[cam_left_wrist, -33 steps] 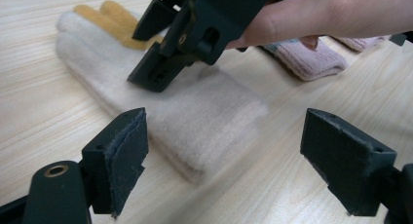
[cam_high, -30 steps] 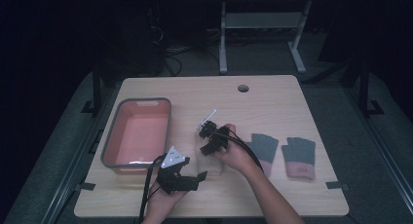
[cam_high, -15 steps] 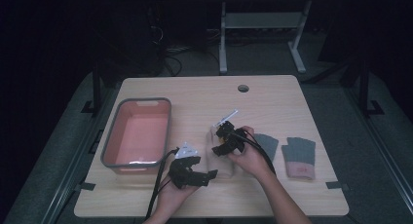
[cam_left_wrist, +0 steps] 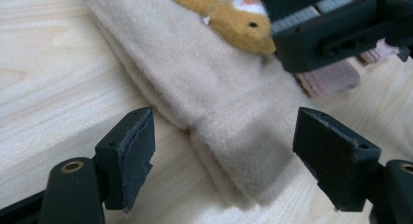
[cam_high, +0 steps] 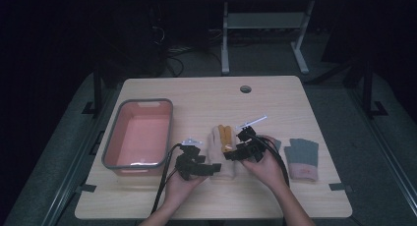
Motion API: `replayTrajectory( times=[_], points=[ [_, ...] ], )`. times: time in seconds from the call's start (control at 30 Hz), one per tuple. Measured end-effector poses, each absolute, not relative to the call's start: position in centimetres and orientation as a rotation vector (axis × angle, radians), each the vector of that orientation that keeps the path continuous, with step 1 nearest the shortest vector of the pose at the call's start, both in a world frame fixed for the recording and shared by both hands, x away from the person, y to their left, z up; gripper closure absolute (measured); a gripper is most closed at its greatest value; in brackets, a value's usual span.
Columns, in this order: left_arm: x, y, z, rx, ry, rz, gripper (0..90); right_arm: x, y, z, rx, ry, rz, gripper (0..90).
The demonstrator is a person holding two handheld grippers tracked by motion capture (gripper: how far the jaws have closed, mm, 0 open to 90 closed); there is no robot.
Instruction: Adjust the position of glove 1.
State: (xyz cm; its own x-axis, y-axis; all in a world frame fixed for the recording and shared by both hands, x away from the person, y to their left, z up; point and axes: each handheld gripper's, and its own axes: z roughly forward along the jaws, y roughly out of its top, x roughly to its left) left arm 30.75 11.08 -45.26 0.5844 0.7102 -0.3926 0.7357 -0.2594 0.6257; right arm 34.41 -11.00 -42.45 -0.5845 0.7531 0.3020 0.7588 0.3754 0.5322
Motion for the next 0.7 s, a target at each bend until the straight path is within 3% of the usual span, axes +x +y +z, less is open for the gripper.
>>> replayTrajectory(
  times=[0.7],
  points=[
    [31.5, 10.5, -45.9, 2.082, 1.143, -0.121, 35.0, 35.3, -12.1, -45.6, -1.569, -2.304, -0.993, 40.3]
  ],
)
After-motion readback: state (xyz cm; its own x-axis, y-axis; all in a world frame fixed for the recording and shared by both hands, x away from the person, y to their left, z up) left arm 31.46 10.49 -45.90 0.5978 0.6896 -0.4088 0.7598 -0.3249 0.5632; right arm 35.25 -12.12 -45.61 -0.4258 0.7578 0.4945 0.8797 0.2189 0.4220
